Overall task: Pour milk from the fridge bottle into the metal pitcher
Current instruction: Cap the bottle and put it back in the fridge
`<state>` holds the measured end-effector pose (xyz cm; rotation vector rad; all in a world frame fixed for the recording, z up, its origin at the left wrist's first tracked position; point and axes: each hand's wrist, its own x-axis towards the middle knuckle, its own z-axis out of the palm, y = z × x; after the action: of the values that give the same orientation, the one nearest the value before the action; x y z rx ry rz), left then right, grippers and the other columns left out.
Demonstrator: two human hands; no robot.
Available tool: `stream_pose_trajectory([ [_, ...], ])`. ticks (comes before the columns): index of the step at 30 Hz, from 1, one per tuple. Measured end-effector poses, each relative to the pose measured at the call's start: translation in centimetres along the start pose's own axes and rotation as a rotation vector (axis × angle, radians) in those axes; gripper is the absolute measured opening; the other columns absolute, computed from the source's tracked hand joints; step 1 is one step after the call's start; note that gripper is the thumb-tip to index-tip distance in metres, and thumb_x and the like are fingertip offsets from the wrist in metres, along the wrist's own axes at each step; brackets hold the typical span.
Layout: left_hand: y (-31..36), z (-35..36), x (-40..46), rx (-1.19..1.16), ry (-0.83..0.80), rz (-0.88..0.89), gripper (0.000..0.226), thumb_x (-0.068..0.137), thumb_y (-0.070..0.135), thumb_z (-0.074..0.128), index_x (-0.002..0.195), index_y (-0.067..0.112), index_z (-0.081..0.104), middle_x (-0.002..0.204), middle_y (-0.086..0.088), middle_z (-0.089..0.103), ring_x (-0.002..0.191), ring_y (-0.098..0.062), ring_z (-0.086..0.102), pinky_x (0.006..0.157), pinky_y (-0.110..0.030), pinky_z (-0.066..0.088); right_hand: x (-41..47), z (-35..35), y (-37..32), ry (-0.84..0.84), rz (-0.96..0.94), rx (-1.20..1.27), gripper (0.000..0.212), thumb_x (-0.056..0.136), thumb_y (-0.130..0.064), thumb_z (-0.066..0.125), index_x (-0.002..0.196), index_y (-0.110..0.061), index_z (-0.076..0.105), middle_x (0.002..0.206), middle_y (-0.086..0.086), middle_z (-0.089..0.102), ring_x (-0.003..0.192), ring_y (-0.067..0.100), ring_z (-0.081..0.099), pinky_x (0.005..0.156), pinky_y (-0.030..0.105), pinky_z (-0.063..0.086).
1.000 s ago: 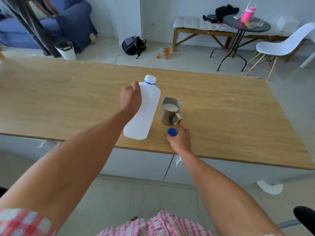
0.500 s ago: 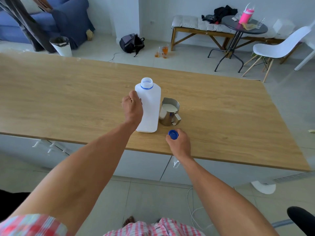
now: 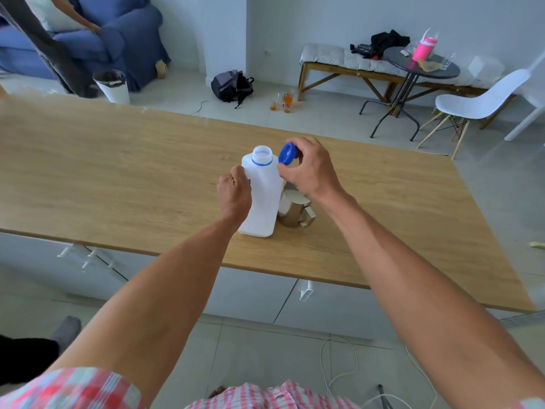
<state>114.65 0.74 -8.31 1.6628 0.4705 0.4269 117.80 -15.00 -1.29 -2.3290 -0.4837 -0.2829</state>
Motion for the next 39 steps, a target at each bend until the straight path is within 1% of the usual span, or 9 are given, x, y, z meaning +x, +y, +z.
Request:
stream_pose_trajectory([
  [5,-0.2,-0.2,0.2,0.004,-0.009,0.017,0.043,0.100,0.016,0.033,0.057,0.011,0.034,0.055,-0.008,0.040,0.052,-0.016,0.030,0.045,-0.028,0.026,2.4,-1.3,-2.3,-0.264,-0.067,-0.138,0.056,0.084,-0.021,0.078,0.137,-0.008,0.064,0.116,0.003,0.058,0.097,0.022,0.065,0.092,0.040,0.055],
  [11,-0.4,-0.2,0.4,-0.014,-0.040,0.008,0.046,0.099,0.016,0.033,0.053,0.016,0.031,0.047,0.004,0.036,0.051,-0.017,0.029,0.048,-0.031,0.026,4.1,-2.3,-4.5,-0.450,-0.115,-0.175,0.059,0.084,-0.022,0.083,0.140,-0.020,0.063,0.121,0.002,0.066,0.094,0.014,0.063,0.082,0.022,0.046],
  [17,-0.6,-0.2,0.5,-0.021,-0.067,0.007,0.048,0.101,0.017,0.032,0.053,0.018,0.033,0.043,0.009,0.038,0.051,-0.017,0.033,0.050,-0.031,0.028,6.1,-2.1,-6.3,-0.628,-0.170,-0.438,0.053,0.087,-0.012,0.077,0.137,-0.028,0.066,0.138,-0.001,0.063,0.112,0.020,0.063,0.098,0.037,0.052],
  [25,-0.7,-0.1,0.8,-0.023,-0.068,-0.011,0.055,0.101,0.015,0.034,0.048,0.025,0.030,0.040,0.009,0.033,0.052,-0.017,0.030,0.051,-0.032,0.025,6.6,-2.3,-7.2,-0.629,-0.142,-0.495,0.043,0.083,-0.023,0.083,0.125,-0.026,0.073,0.121,0.003,0.069,0.096,0.023,0.068,0.087,0.040,0.057],
  [27,-0.7,-0.1,0.8,-0.023,-0.060,-0.022,0.056,0.101,0.015,0.034,0.047,0.026,0.029,0.040,0.009,0.034,0.052,-0.018,0.030,0.052,-0.031,0.025,6.3,-1.9,-7.4,-0.569,-0.118,-0.517,0.029,0.084,-0.039,0.081,0.099,-0.016,0.073,0.096,0.005,0.067,0.078,0.023,0.065,0.070,0.036,0.055],
  [29,-0.8,0.0,0.7,-0.034,-0.050,-0.021,0.053,0.101,0.016,0.033,0.049,0.026,0.028,0.044,0.009,0.033,0.054,-0.020,0.030,0.053,-0.032,0.026,5.8,-1.1,-7.5,-0.459,-0.083,-0.571,0.044,0.087,-0.053,0.074,0.079,-0.015,0.053,0.080,0.001,0.053,0.066,0.019,0.054,0.057,0.032,0.041],
  [34,-1.0,0.2,0.5,-0.060,-0.029,-0.005,0.047,0.099,0.018,0.033,0.052,0.023,0.030,0.050,0.002,0.036,0.054,-0.019,0.030,0.053,-0.034,0.026,5.2,0.5,-7.7,-0.262,-0.024,-0.699,0.050,0.091,-0.064,0.056,0.083,-0.015,0.053,0.091,0.005,0.062,0.081,0.026,0.057,0.069,0.036,0.040],
  [37,-1.2,0.2,0.8,-0.047,-0.046,-0.013,0.054,0.098,0.022,0.032,0.044,0.027,0.035,0.050,0.003,0.037,0.058,-0.022,0.034,0.056,-0.039,0.030,5.6,-0.7,-7.4,-0.406,0.007,-0.635,0.059,0.091,-0.075,0.050,0.083,-0.017,0.055,0.089,0.002,0.057,0.084,0.026,0.058,0.072,0.038,0.044],
  [39,-1.2,0.2,0.9,-0.050,-0.049,-0.027,0.055,0.098,0.023,0.032,0.043,0.027,0.036,0.049,0.006,0.038,0.057,-0.022,0.034,0.057,-0.038,0.031,5.8,-1.7,-7.4,-0.577,0.023,-0.527,0.055,0.091,-0.067,0.056,0.115,-0.018,0.062,0.107,0.001,0.059,0.092,0.027,0.064,0.078,0.042,0.055],
])
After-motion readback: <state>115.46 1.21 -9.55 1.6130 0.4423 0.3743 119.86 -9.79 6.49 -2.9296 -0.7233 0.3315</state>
